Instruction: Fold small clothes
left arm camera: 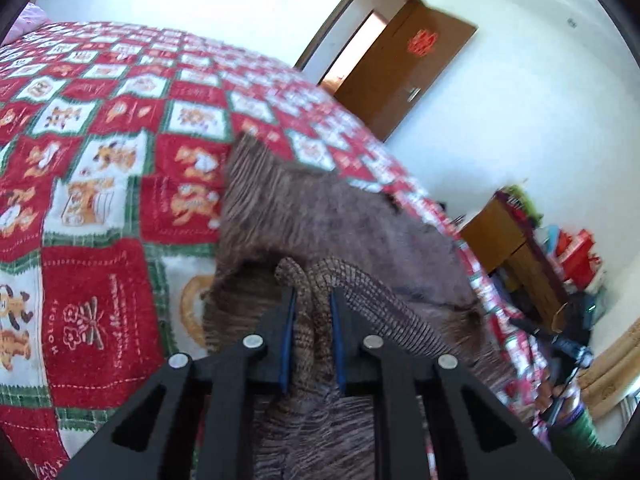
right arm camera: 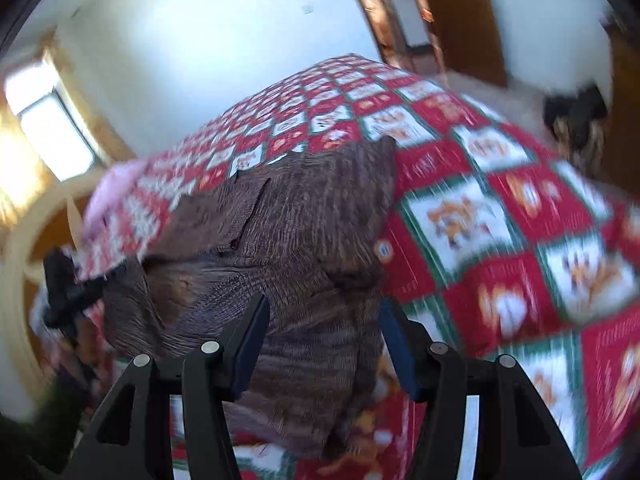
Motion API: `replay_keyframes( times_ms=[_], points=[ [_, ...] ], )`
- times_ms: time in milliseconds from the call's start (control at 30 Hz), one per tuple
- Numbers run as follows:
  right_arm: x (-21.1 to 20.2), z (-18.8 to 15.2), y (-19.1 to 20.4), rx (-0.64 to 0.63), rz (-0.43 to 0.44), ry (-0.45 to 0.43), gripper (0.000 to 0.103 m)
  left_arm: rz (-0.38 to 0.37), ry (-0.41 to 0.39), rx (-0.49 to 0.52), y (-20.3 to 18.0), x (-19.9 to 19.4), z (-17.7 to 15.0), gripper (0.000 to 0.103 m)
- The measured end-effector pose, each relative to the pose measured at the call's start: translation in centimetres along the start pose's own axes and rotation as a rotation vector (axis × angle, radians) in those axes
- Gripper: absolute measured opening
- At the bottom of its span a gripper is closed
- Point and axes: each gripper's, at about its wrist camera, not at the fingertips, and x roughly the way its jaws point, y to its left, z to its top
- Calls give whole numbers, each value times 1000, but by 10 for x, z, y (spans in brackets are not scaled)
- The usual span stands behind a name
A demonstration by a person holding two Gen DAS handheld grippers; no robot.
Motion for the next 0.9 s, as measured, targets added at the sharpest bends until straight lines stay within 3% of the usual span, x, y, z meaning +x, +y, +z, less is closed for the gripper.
replay_keyframes(
  times_ms=[100, 167, 367, 433, 467, 533, 667, 900],
  points=[
    [19, 8, 12, -110, -54, 33, 58, 10, 25, -9, 2, 7, -3, 18],
    [31, 11, 17, -147, -40, 64, 58, 12, 19, -12, 4, 8, -4, 18],
    [73, 15, 21, -131, -15, 176, 58, 15, 23, -25, 8, 10, -4, 18],
    [83, 11, 23, -149, -56, 196, 58, 18, 15, -16, 6, 9, -5, 18],
    [83, 9, 27, -170, -71, 185, 56, 20, 12, -9, 5, 9, -5, 18],
    [81, 6, 33, -189, -79, 178, 10, 34, -2, 5, 2, 6, -7, 17],
    [66, 2, 37, -160, -55, 170, 10, 21, -51, 42, -8, -7, -9, 15],
    [15, 13, 56, -161, -43, 29, 10, 37, -147, 35, -21, -32, 6, 14]
  ],
)
